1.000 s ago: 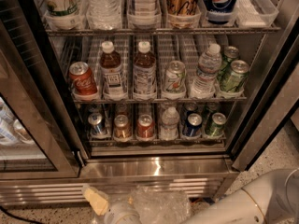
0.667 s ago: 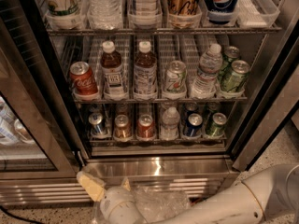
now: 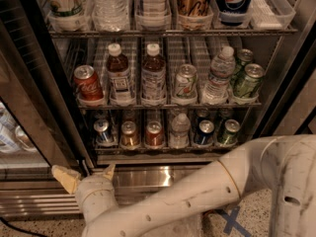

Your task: Pick redbull can from bottom shelf of fridge

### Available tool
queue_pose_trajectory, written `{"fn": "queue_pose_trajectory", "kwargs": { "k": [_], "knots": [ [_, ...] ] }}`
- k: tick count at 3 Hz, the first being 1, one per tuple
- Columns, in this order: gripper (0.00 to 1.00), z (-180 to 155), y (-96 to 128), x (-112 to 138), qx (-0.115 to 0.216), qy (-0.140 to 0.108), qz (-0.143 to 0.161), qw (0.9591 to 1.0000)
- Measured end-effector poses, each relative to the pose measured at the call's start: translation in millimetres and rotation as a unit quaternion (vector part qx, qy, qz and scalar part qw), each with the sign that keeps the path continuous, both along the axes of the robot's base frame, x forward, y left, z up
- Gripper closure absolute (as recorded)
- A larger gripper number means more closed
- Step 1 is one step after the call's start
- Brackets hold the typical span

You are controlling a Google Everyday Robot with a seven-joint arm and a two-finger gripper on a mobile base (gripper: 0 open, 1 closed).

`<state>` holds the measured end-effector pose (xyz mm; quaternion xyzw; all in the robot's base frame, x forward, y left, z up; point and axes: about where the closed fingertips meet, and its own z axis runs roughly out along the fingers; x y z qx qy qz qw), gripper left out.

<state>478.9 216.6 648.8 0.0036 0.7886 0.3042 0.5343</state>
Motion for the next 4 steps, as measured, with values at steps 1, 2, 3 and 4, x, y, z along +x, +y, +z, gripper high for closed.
{"fn": "queue_pose_trajectory", "kwargs": {
  "k": [1, 2, 3, 4],
  "knots": [
    [0.0, -15.2, 2.2, -3.3, -0.035, 0.018, -0.011, 0.9992],
    [0.0, -15.3, 2.1, -3.2, -0.035, 0.018, -0.012, 0.9992],
    [0.0, -19.5, -1.4, 0.6, -0.042, 0.019, -0.023, 0.9987],
    [0.01, -23.9, -17.2, 14.8, -0.073, 0.022, -0.064, 0.995]
  ]
}}
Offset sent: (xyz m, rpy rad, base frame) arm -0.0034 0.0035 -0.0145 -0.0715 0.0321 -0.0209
